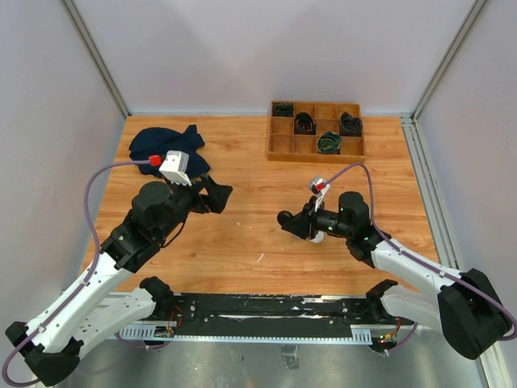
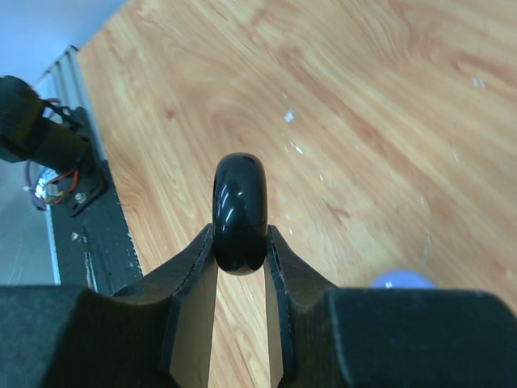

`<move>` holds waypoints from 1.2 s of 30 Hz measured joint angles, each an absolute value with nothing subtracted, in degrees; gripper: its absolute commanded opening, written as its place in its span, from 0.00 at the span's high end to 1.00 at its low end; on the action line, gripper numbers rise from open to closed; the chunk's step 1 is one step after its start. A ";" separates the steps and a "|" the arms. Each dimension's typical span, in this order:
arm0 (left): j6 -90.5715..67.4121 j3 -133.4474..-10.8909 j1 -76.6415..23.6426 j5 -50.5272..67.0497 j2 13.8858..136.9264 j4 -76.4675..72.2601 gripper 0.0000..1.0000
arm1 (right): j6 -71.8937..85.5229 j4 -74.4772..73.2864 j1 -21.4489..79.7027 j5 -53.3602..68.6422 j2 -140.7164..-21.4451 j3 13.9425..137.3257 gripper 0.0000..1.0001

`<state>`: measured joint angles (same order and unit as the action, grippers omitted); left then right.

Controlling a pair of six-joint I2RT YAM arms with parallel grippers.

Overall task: Insert the wireless bluetooth earbuds into the charging case
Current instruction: Close the charging case, then place the charging case at the center of the board.

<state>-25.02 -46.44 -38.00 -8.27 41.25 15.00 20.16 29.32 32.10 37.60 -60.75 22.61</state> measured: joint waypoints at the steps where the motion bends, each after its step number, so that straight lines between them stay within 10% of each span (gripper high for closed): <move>1: -24.03 -47.20 -38.00 -10.59 40.93 16.53 0.07 | 20.16 26.33 32.10 36.27 -60.69 23.09 0.95; 20: -10.83 -40.56 -37.95 -36.07 35.18 17.17 0.04 | 28.58 5.56 34.15 25.30 -82.11 36.67 0.88; 36: -10.96 -40.42 -30.70 -32.69 34.92 16.29 0.04 | 32.40 2.31 35.48 22.35 -86.89 38.24 0.45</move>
